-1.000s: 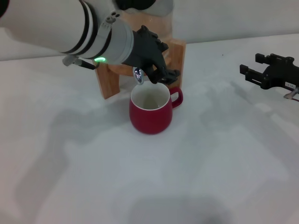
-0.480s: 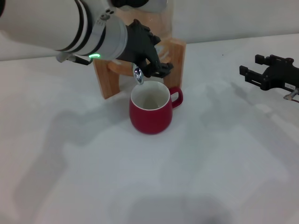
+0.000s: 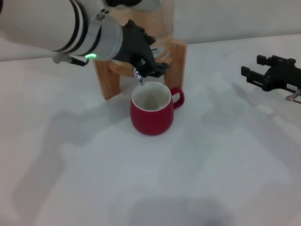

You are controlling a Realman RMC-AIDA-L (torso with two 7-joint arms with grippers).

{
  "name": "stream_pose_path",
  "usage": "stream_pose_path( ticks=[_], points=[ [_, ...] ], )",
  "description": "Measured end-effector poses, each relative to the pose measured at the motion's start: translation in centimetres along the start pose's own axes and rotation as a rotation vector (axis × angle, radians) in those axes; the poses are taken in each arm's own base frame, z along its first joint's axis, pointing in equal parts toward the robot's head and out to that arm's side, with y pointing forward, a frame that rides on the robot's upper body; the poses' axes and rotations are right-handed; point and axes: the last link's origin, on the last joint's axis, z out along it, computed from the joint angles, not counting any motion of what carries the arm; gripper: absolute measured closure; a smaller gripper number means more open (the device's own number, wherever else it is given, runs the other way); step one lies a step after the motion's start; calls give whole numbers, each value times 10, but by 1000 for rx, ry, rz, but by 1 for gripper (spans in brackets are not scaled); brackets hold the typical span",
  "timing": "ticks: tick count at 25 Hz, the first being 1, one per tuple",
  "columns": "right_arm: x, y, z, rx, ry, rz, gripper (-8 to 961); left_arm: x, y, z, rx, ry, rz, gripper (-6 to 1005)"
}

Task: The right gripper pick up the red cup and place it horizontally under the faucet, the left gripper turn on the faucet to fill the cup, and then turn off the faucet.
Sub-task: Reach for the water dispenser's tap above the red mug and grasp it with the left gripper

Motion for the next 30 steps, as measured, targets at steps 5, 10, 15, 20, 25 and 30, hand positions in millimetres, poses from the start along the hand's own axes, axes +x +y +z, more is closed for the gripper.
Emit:
stream_pose_path(
  ticks=[5,10,15,20,25,30],
  points=[
    [0,0,0,0,0,0,365,-2,0,1,-3,-4,-6,351],
    [1,1,0,-2,3,3,365,-4,0,1,-6,-6,-7,351],
    [2,1,0,-2,4,8,365,-6,0,4,-18,-6,-15,351],
    [2,1,0,-2,4,8,365,-6,1,5,-26,-2,-18,351],
    [3,1,-1,0,4,9,365,-3,3,3,-37,11,-20,351],
    [3,0,-1,1,6,9,365,0,5,1,-43,17,-18,351]
  ],
)
